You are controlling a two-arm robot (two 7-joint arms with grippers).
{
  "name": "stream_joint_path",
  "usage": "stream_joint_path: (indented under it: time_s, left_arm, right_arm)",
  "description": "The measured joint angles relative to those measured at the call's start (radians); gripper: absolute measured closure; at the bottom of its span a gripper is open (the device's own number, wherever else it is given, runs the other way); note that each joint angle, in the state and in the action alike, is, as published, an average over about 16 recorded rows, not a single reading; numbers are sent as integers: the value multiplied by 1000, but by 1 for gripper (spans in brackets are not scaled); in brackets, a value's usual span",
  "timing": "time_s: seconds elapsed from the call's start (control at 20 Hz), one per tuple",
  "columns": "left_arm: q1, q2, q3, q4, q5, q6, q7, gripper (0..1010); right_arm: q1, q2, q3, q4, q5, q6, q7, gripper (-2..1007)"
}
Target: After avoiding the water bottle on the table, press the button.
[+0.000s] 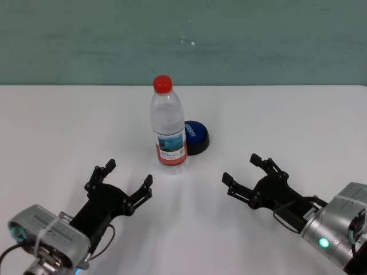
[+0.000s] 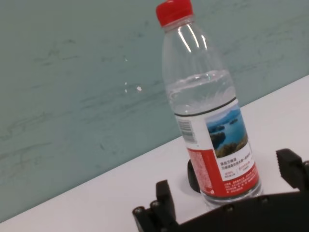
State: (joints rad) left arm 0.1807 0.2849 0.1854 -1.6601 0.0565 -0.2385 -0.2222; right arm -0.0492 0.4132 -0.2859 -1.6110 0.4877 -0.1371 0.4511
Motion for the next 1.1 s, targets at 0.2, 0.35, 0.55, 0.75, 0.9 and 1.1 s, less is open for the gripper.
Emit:
stream_joint_path:
  time_s: [0.2,0.35,0.55,0.75,0.9,1.1]
  left_arm:
    - [0,0,0,0,0,0,0,10]
    - [0,0,0,0,0,0,0,10]
    - [0,0,0,0,0,0,0,10]
    - [0,0,0,0,0,0,0,10]
    - [0,0,0,0,0,0,0,10]
    - [0,0,0,0,0,0,0,10]
  right_arm:
    - [0,1,0,-1,0,3,-3,1]
    - [0,1,0,-2,0,3,-3,1]
    - [0,1,0,-2,0,3,-3,1]
    - [-1,1,0,-2,0,3,-3,1]
    - [-1,1,1,-3,0,3,-2,1]
    - [-1,1,1,-3,1,2,-2,1]
